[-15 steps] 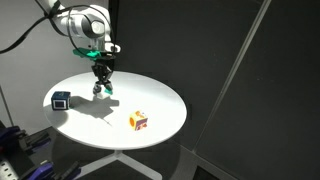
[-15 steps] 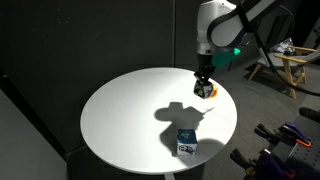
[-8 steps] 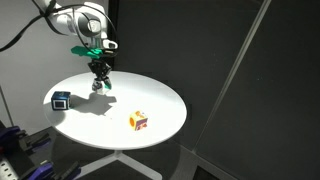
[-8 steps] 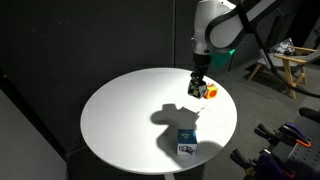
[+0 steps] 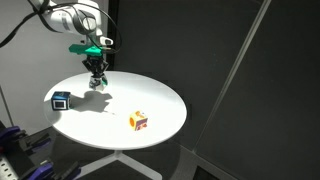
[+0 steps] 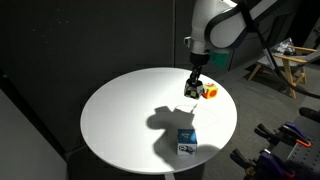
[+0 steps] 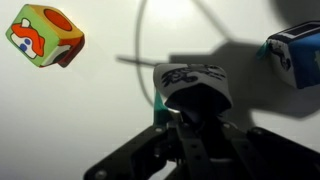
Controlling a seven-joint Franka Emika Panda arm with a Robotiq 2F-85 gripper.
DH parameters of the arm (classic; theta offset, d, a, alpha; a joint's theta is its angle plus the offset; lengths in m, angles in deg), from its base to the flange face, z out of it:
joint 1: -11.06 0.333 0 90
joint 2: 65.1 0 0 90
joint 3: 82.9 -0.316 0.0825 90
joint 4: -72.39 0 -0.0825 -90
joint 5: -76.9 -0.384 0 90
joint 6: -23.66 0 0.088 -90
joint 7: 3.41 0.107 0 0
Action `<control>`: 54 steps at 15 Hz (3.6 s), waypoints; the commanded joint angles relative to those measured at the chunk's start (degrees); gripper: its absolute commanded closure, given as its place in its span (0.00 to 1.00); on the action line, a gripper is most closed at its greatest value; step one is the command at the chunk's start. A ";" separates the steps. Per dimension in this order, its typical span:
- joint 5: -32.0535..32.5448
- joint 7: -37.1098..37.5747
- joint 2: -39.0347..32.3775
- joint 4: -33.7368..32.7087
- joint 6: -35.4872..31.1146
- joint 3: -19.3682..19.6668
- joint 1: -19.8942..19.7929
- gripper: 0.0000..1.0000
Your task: Pick up the block with the letter a on it and move it to the left side of the table
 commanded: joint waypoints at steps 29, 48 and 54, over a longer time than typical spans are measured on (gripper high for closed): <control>13.91 -14.93 -1.49 13.43 -11.83 -3.49 0.78 0.95; 11.38 -14.23 2.44 16.04 -10.95 -4.27 0.99 0.00; 4.69 -8.50 6.31 15.45 -7.22 -4.05 0.98 0.00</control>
